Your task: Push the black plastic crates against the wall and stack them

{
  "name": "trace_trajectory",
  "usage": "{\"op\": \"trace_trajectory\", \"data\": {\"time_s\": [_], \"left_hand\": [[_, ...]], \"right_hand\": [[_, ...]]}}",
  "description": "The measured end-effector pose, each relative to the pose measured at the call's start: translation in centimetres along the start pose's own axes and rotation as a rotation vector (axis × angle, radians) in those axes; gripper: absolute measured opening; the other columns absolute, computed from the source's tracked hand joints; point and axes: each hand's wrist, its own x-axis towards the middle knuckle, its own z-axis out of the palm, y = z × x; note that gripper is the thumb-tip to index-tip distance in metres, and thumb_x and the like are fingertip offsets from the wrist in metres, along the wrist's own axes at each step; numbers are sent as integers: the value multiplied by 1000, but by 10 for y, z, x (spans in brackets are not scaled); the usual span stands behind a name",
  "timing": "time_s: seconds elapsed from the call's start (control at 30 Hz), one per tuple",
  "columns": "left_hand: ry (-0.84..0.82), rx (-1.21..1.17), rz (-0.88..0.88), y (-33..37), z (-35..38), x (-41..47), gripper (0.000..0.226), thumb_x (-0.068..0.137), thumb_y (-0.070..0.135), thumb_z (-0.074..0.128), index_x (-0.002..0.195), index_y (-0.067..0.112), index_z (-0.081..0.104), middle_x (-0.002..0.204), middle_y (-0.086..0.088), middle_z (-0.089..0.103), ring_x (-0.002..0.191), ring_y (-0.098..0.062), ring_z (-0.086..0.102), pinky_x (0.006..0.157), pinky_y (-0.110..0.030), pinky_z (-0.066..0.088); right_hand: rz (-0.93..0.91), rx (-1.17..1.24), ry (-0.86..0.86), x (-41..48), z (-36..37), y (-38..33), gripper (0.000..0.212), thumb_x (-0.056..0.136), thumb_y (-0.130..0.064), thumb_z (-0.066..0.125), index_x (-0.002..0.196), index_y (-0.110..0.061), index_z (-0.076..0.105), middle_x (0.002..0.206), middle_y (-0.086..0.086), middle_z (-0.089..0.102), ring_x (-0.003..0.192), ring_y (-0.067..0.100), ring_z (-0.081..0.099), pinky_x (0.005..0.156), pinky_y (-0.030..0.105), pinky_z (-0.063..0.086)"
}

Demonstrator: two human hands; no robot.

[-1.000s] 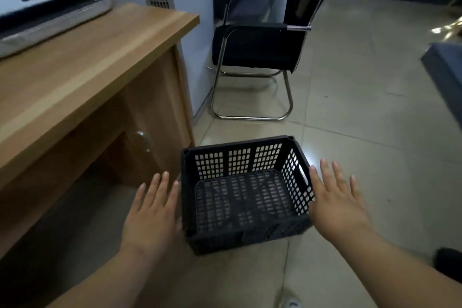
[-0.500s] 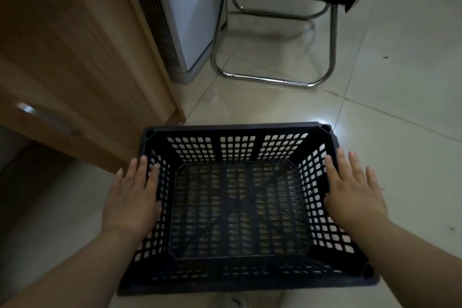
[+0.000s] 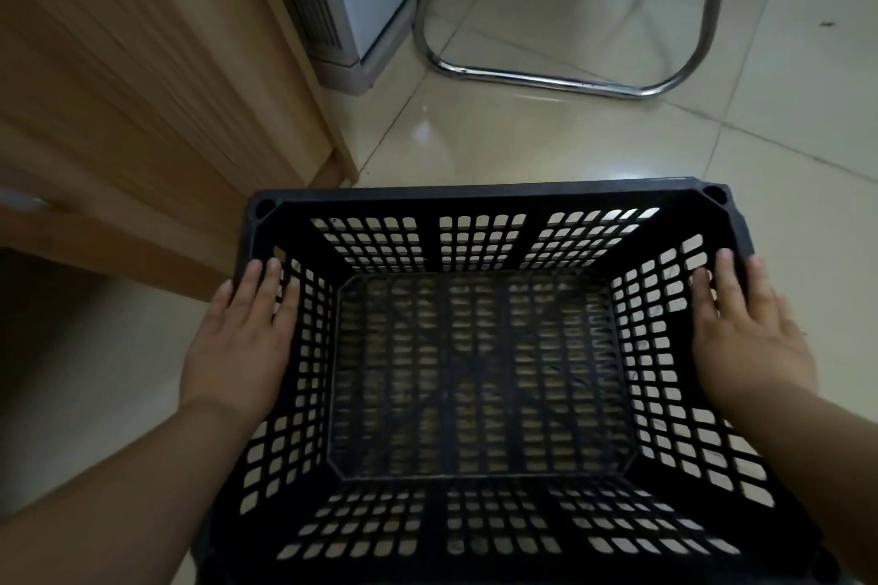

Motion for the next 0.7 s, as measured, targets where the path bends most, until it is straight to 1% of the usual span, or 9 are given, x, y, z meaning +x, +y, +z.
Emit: {"op": "trace_trajectory", "data": {"time_s": [0.03,0.07,0.13,0.17,0.3,0.43,0.5,0.6,0.7], "left_hand": [[-4,2,5,-1,0,-2,81,90,11,42,143,13,-20,140,-9,-39,131,-20,-34,87,-35,-43],[-13,3,8,-3,-2,-5,81,90,12,42,143,13,-20,138,-9,-40,130,-19,-35,81,-33,-46],[-33,0,6,-8,-6,-17,80,90,13,41,143,13,-20,137,-9,-40,129,-19,-35,78,-32,-47],[-35,-7,2,-11,-8,-26,80,90,13,41,143,13,-20,137,-9,-40,128,-19,-36,79,-32,-47],[-51,-97,-52,-30,-19,-73,80,89,15,44,146,15,-13,141,-8,-35,131,-18,-32,84,-30,-46],[-65,-117,-113,-53,-33,-139,73,92,18,34,142,17,-20,142,-7,-39,131,-18,-34,81,-28,-45],[-82,-108,-141,-63,-40,-179,70,93,20,30,140,17,-21,141,-7,-39,131,-18,-34,78,-29,-46],[-77,-89,-198,-78,-43,-246,69,93,19,30,142,16,-18,141,-8,-36,130,-16,-32,71,-30,-50],[-95,-105,-245,-94,-39,-323,68,93,18,29,142,16,-18,140,-9,-35,130,-18,-32,72,-31,-49]], "right_hand": [[-1,-3,0,-2,-1,0,64,90,-10,15,145,-10,-17,144,5,-39,134,27,-38,119,39,-4],[-2,-4,2,-4,-3,1,64,90,-10,15,145,-9,-16,143,5,-40,124,26,-48,118,39,-4],[-3,-14,-1,-13,-10,2,64,89,-10,15,145,-9,-16,137,4,-44,103,22,-60,118,39,-6],[-6,-25,-5,-19,-15,3,64,89,-9,15,145,-8,-17,135,4,-45,99,21,-61,118,39,-6],[-39,-36,2,-54,-39,3,66,88,-5,15,144,-8,-19,135,5,-45,104,23,-56,118,39,-7],[-99,-48,46,-101,-62,0,65,89,-5,16,144,-7,-20,135,6,-45,116,24,-48,118,39,-6],[-132,-33,73,-129,-71,-3,65,89,-6,17,142,-7,-22,135,6,-45,114,24,-49,118,39,-6],[-210,-37,132,-175,-81,-8,64,90,-8,21,131,-7,-29,137,8,-44,109,25,-52,118,40,-8],[-303,-60,189,-224,-87,-15,62,91,-10,19,128,-7,-30,137,8,-44,103,25,-56,117,40,-9]]}}
